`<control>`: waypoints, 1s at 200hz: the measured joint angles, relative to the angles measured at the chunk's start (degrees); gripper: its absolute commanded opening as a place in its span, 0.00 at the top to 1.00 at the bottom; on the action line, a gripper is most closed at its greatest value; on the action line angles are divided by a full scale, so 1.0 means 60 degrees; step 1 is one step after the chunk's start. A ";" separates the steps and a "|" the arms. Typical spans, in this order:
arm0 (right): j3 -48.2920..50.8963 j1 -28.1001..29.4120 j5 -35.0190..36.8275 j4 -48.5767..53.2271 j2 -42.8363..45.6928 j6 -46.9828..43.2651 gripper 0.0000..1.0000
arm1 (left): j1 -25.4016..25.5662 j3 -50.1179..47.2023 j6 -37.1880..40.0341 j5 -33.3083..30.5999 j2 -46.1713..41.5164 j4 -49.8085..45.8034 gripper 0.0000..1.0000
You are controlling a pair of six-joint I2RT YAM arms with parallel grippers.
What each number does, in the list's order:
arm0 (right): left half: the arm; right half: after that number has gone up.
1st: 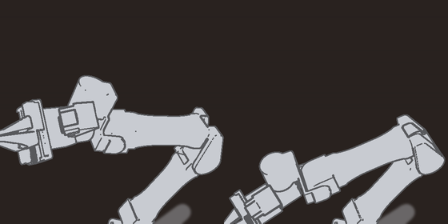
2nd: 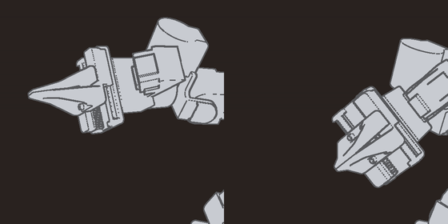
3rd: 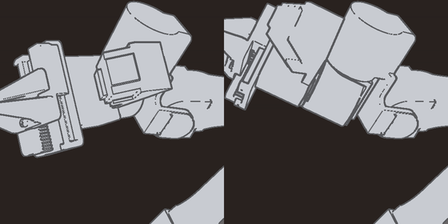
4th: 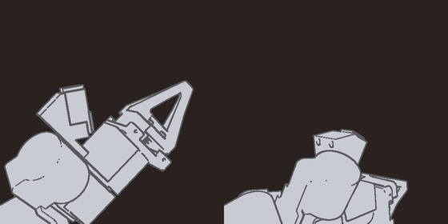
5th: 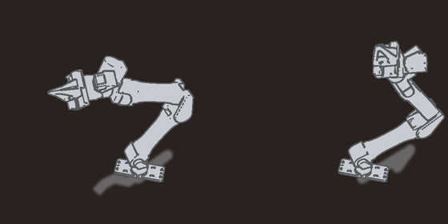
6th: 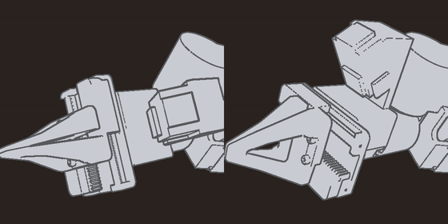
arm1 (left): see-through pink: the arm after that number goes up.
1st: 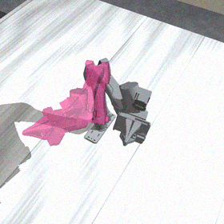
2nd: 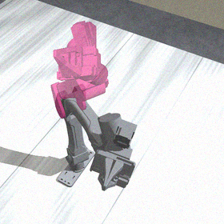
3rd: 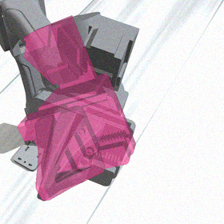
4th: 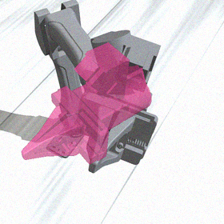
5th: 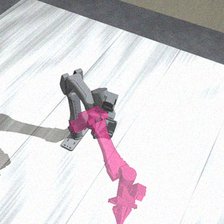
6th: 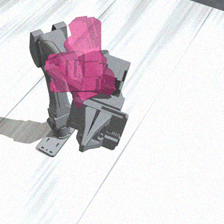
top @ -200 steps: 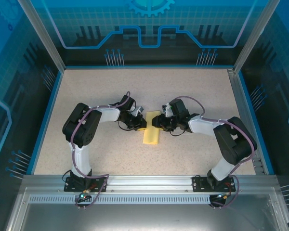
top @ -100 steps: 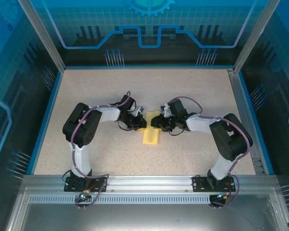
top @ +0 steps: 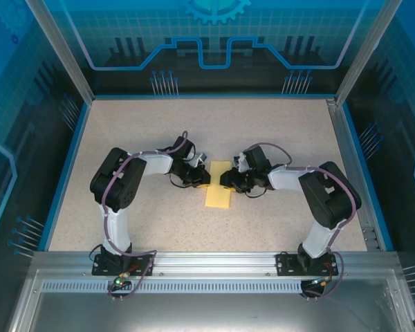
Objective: Fold a paper plane with a square sheet of paper (pick it up from the middle)
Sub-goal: Fold the square sheet of paper in half at the center of the table.
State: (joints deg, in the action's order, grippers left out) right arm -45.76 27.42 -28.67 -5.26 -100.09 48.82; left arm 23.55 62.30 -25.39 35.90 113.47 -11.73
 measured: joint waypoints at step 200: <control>0.0627 0.0171 -0.0423 -0.0696 0.0222 0.0047 0.62 | 0.0000 0.0109 0.0091 0.0000 0.0055 -0.0189 0.87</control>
State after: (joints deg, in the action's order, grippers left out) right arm -42.00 28.45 -31.20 -9.43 -98.76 49.10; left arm 23.55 62.96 -24.84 35.90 113.80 -12.86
